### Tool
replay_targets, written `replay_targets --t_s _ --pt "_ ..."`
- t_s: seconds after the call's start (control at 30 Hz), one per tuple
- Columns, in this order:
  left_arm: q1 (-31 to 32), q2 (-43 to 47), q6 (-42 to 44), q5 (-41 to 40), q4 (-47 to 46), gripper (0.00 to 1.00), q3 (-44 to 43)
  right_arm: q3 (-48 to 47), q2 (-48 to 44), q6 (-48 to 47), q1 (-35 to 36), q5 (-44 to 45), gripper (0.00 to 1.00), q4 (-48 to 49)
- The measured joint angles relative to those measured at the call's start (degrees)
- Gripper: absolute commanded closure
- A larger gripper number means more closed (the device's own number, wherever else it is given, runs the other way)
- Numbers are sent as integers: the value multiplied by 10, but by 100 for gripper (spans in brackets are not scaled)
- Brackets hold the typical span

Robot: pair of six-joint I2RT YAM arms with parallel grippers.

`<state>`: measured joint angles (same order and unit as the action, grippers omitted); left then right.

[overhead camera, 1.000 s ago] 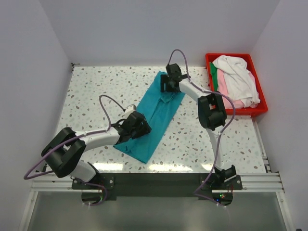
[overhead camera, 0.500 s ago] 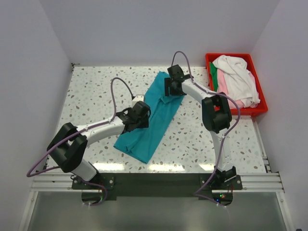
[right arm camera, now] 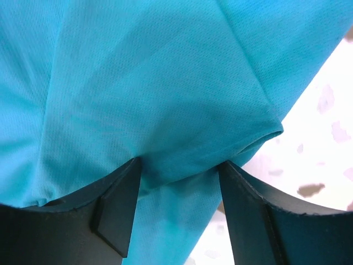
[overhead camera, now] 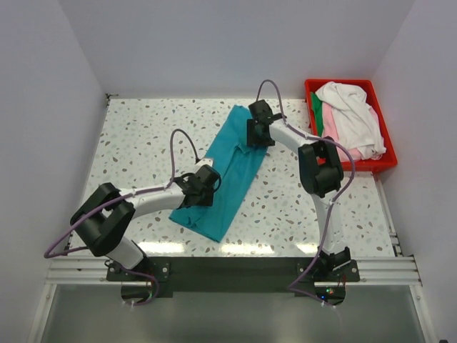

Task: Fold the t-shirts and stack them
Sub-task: Fold the tshirt

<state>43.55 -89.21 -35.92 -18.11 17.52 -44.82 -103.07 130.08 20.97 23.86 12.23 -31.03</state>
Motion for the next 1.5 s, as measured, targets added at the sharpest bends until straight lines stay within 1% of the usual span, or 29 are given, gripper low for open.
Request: replay_targets --t_s 0.13,0.17,0.2,0.27,0.3,0.37,0.4,0.5,0.57,0.6,0.7,0.73,0.77,0.87,0.97,1.0,1.07,1.2,1.3,1.33,1.5 --pt "15 2 -25 3 -44 53 14 -89 55 -9 -5 -5 37 -9" --pt "16 2 -35 9 -58 53 16 -114 71 -14 -7 -8 36 -9" --pt "16 -2 -45 17 -71 52 17 -136 84 -17 -9 -10 31 -9" --pt "16 -13 -65 26 -96 50 12 -190 116 -27 -14 -15 26 -12" --pt "16 -23 -74 31 -106 49 3 -214 131 -32 -16 -17 21 -14" --pt "16 -46 -88 42 -124 45 -18 -257 154 -42 -21 -24 16 -21" --pt "17 -55 -94 48 -128 44 -28 -268 158 -47 -24 -27 11 -23" --pt "17 -65 -98 61 -127 39 -45 -268 155 -59 -29 -29 6 -30" --pt "17 -63 -94 63 -118 38 -51 -257 144 -65 -31 -28 5 -33" --pt "18 -61 -92 63 -114 38 -54 -245 133 -65 -32 -28 5 -36" --pt "19 -44 -79 64 -91 42 -65 -201 78 -64 -33 -28 6 -49" --pt "19 -33 -75 64 -87 47 -65 -184 56 -62 -33 -27 6 -49" --pt "19 -22 -71 64 -83 48 -65 -163 28 -59 -32 -27 7 -53" --pt "19 2 -59 83 -81 56 -65 -70 -79 -45 -32 -28 11 -34" --pt "24 7 -51 111 -85 62 -59 30 -189 -27 -29 -28 15 -10" --pt "28 7 -50 120 -85 63 -53 59 -217 -22 -28 -28 18 -2" --pt "39 7 -49 135 -84 66 -40 120 -266 -11 -24 -30 20 19" --pt "62 7 -50 151 -83 70 -25 244 -325 7 -4 -35 22 51" --pt "80 5 -51 154 -83 72 -21 329 -348 21 28 -42 23 63" --pt "85 3 -52 155 -85 74 -20 353 -354 25 38 -43 23 65" --pt "100 -7 -63 167 -109 74 10 442 -391 48 84 -45 24 82"
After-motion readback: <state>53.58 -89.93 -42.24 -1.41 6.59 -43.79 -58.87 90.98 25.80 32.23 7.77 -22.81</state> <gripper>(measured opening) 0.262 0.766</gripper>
